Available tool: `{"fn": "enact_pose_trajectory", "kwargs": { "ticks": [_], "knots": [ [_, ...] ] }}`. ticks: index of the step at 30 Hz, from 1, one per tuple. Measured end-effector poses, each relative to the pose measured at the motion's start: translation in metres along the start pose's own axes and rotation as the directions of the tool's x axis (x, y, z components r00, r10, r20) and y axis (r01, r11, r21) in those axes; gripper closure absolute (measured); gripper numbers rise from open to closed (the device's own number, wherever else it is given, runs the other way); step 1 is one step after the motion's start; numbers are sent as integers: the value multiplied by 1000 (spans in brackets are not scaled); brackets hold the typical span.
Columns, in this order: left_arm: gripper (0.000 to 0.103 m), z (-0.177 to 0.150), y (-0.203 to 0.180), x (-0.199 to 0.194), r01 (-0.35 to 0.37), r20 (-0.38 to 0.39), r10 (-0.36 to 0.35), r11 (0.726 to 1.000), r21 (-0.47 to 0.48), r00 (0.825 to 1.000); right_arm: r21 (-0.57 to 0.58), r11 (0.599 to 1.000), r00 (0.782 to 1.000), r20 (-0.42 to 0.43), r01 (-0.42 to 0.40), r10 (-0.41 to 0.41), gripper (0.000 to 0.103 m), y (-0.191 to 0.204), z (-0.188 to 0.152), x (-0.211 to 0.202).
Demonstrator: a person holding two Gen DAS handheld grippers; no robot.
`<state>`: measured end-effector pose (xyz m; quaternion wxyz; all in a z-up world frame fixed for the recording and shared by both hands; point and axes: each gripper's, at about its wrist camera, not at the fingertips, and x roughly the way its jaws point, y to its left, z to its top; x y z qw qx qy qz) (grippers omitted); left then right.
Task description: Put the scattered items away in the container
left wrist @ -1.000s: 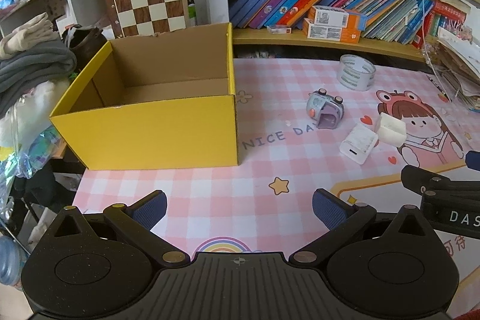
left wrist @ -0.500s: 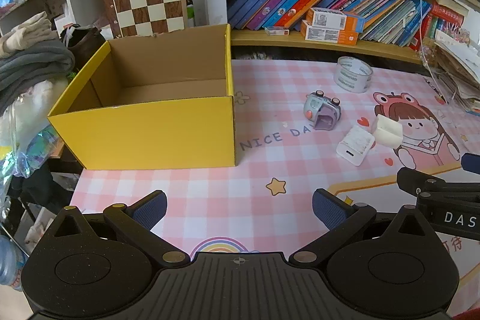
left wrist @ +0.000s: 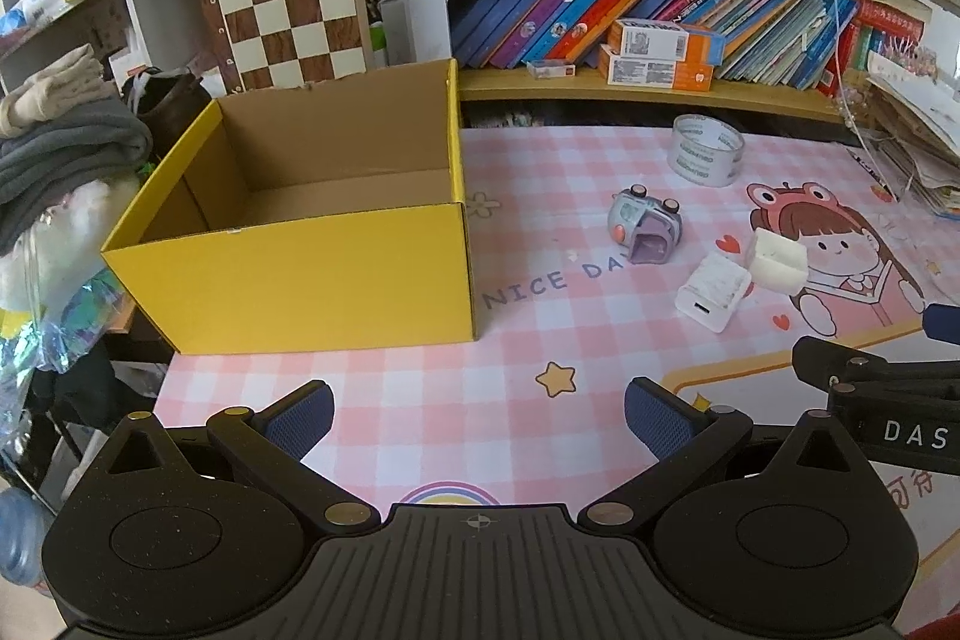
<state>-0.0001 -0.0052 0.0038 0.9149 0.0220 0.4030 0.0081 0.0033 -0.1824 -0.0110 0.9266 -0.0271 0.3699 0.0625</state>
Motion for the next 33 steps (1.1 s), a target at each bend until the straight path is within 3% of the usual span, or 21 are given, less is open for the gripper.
{"fn": "enact_pose_trajectory", "kwargs": {
  "ticks": [33],
  "knots": [
    [0, 6, 2, 5, 34, 35, -33, 999, -3, 999, -11, 1000, 1000, -7, -20, 20, 0, 2, 3, 6]
  ]
}}
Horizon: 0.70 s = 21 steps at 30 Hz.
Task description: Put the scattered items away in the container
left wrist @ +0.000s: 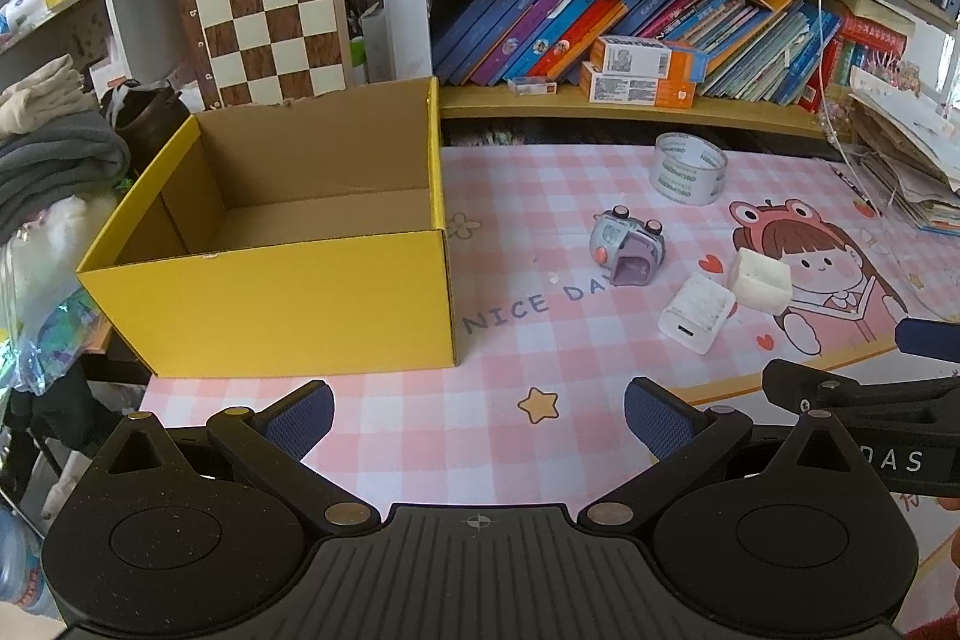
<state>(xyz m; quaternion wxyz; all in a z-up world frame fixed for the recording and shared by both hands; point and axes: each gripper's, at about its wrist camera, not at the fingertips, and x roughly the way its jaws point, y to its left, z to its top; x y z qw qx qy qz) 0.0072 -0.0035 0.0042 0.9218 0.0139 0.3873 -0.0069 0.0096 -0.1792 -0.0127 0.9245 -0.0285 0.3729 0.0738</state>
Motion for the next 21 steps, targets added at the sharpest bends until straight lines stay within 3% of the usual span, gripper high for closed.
{"fn": "enact_pose_trajectory", "kwargs": {
  "ticks": [21],
  "knots": [
    [0, -1, 2, 2, -40, 19, 40, 999, 5, 999, 1, 1000, 1000, 5, -9, 9, 0, 1, -1, 3]
  ]
}}
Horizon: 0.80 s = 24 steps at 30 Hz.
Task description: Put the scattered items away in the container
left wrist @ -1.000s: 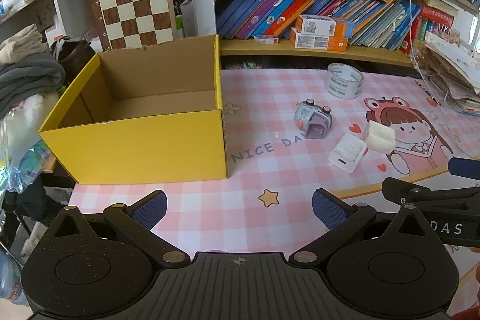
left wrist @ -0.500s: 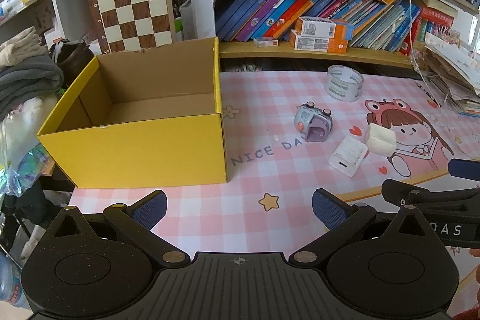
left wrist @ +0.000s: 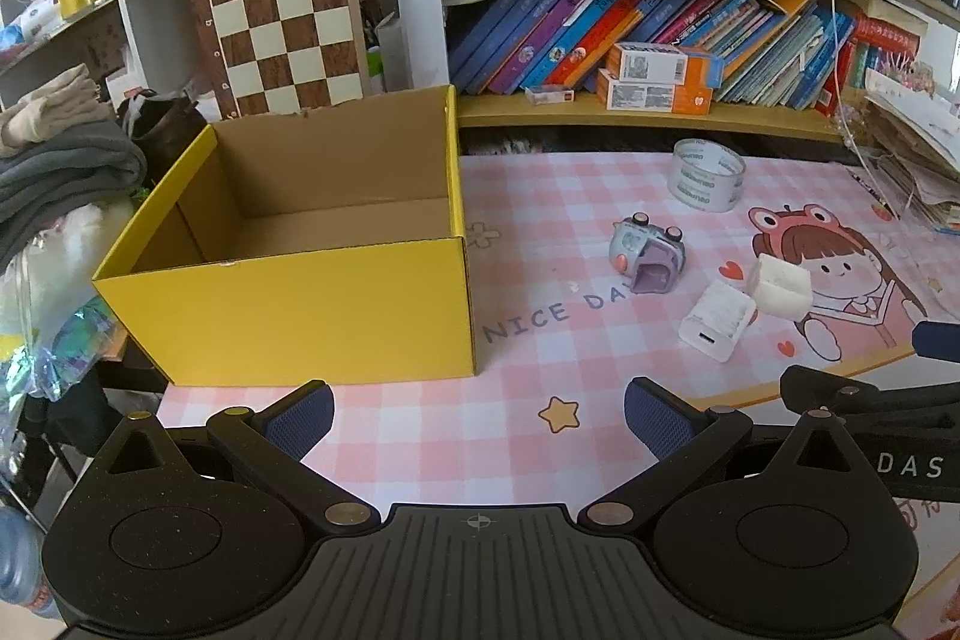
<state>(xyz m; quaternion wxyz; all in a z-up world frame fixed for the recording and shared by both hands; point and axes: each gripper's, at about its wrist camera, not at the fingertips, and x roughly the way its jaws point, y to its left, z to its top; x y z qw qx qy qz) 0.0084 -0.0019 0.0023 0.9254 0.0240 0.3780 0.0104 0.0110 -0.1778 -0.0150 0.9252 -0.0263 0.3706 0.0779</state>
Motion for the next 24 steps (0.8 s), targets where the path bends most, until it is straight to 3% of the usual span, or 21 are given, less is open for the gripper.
{"fn": "enact_pose_trajectory", "kwargs": {
  "ticks": [14, 24],
  "knots": [
    [0, 0, 0, -2, 20, 18, -20, 1000, -14, 1000, 4, 1000, 1000, 20, -4, 4, 0, -1, 0, -3],
    [0, 0, 0, 6, 15, -29, -15, 1000, -28, 999, 6, 1000, 1000, 18, -19, 19, 0, -5, 0, 1]
  ]
}}
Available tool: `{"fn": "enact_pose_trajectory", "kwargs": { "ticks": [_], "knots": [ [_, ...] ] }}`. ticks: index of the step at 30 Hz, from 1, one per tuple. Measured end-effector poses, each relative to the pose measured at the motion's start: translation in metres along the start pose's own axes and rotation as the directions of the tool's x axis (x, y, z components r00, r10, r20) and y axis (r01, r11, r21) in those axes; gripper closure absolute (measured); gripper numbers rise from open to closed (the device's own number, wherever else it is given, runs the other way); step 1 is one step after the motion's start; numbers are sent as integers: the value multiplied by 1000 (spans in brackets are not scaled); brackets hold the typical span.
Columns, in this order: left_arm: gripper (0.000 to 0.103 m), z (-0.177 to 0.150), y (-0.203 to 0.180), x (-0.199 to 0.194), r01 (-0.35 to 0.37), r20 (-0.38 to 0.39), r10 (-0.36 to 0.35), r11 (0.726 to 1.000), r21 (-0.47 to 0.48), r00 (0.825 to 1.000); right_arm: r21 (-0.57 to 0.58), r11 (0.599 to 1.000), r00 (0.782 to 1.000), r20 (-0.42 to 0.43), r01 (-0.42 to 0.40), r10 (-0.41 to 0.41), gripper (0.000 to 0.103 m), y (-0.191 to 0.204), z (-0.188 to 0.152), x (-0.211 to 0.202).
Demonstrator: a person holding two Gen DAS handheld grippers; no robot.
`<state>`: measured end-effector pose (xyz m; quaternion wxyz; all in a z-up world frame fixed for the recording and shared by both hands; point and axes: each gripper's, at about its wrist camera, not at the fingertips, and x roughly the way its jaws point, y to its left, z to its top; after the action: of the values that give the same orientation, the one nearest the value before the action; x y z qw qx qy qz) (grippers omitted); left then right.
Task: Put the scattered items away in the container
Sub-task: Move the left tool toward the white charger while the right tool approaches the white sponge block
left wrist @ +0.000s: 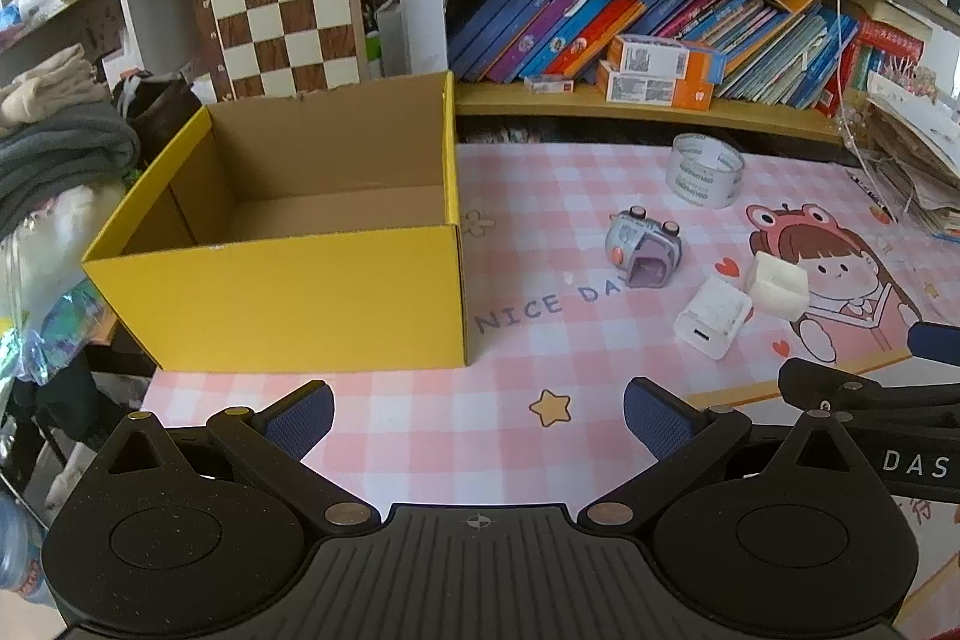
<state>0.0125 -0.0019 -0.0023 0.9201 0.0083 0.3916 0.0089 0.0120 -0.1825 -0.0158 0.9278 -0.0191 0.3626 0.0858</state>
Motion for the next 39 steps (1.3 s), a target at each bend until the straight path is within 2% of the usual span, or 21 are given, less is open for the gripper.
{"fn": "enact_pose_trajectory", "kwargs": {
  "ticks": [11, 22, 30, 39],
  "knots": [
    [0, -6, -9, 17, 19, -100, -20, 1000, -16, 995, 9, 1000, 999, -24, -21, 21, 0, -11, -3, 8],
    [1, -8, -29, 22, 14, -112, -18, 999, -34, 994, 13, 999, 998, -46, -48, 48, 0, -33, -6, 15],
    [1, -9, -40, 27, 8, -105, -16, 998, -68, 994, 0, 994, 992, -59, -111, 111, 1, -51, -8, 23],
    [0, -7, -61, 34, -5, -78, 1, 999, -48, 997, -18, 987, 985, -73, -157, 155, 19, -73, -10, 34]
  ]
}}
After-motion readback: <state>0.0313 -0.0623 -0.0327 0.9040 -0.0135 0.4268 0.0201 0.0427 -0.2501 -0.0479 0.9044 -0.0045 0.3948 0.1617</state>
